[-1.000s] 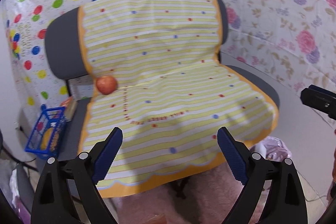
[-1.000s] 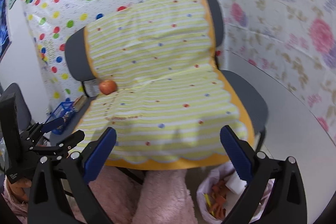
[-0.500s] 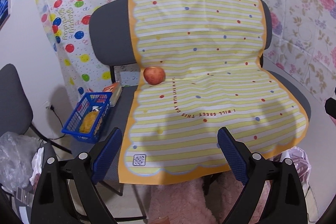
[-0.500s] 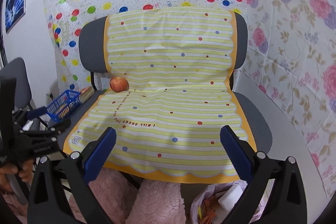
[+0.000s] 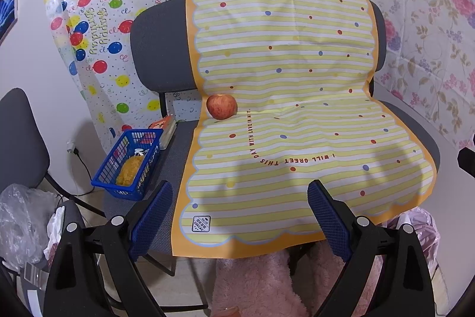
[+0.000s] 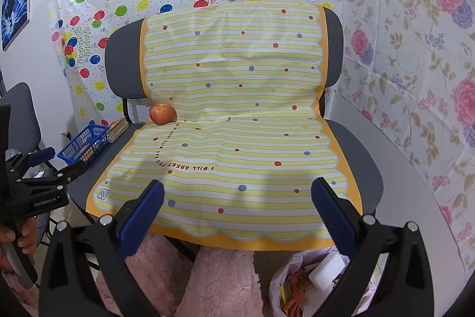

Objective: Collect trash

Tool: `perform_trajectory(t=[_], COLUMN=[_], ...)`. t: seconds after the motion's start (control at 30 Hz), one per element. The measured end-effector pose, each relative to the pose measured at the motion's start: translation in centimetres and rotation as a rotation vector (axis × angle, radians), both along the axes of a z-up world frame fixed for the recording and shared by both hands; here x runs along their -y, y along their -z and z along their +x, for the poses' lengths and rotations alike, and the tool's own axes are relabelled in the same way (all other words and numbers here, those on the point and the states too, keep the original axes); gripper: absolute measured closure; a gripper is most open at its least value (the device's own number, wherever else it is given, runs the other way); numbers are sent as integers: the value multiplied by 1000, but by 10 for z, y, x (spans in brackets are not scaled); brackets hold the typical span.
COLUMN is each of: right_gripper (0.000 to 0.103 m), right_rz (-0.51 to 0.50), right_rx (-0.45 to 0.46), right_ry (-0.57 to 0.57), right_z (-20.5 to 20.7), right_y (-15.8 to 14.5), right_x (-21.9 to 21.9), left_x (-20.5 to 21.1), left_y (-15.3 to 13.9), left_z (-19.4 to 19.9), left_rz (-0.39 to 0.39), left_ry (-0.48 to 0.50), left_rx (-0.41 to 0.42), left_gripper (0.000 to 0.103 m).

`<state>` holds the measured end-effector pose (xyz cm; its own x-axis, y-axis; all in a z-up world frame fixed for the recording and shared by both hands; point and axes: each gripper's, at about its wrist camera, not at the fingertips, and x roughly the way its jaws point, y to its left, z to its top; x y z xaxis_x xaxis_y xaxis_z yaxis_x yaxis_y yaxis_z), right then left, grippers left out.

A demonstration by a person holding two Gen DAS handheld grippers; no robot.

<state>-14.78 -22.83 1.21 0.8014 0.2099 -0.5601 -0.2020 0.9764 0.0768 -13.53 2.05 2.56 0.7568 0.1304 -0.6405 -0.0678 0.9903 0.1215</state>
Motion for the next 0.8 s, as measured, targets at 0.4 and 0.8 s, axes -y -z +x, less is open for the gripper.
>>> perform_trajectory(t=[0.4, 0.8], right_gripper=[6, 6], right_rz=[-3, -3], right_rx=[-12, -16], right_ry=[3, 7], right_z=[1, 2], right_y=[4, 5], right_x=[-1, 0], left_x=[-2, -3], left_y=[3, 5], left_z=[2, 4], left_rz=[-2, -3], left_ry=[3, 8], left_rx=[-7, -12], left_gripper=[12, 12])
